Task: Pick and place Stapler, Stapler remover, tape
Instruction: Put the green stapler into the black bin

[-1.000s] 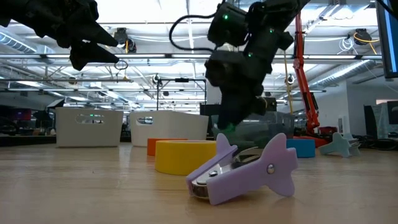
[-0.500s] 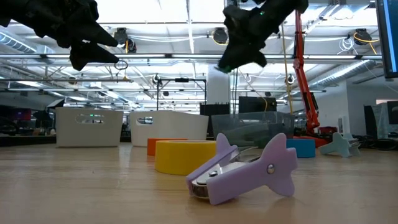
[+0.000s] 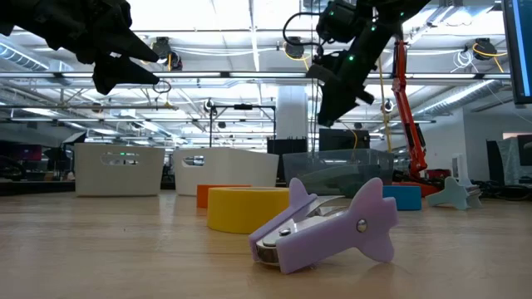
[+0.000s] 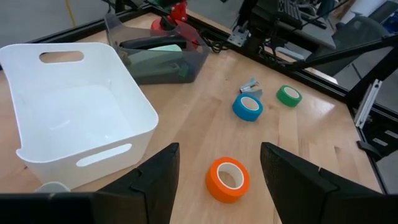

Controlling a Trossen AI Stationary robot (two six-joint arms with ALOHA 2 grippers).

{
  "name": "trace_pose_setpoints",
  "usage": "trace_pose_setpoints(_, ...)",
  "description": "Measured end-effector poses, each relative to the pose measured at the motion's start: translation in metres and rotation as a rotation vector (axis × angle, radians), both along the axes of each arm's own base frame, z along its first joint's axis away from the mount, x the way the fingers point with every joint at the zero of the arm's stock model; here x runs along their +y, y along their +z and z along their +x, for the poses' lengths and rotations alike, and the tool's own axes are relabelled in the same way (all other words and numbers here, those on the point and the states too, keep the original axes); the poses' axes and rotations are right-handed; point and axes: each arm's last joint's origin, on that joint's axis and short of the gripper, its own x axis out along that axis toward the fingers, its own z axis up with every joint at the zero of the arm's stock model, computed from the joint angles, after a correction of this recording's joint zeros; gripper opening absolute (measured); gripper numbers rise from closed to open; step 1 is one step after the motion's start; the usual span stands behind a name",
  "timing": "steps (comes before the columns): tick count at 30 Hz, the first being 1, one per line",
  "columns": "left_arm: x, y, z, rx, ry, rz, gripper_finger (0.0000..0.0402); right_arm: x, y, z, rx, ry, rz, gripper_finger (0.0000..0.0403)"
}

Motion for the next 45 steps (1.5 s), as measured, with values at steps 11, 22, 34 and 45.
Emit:
trace_pose_setpoints(11,0.001,0.0,0.0,-0.006,0.038,-0.022,0.0228,-0.002,-0.024,-0.018,0.35,0.209,0.063,0.0077)
trace_pose_setpoints(22,0.002,0.0,0.0,-0.01,0.082,-0.006,0.0228,0.002,-0.031,-0.022,0.464,0.487,0.026,0.0081)
trace_pose_setpoints(34,0.002,0.0,0.0,-0.013,0.089,-0.024,0.0228,0.006,-0.051,-0.031,0.546,0.61,0.016,0.0077)
trace_pose_setpoints(45,0.002,0.0,0.0,-0.016,0.099,-0.031,0.0228,0.009,-0.051,-0.027,0.5,0.789,0.007,0.0085)
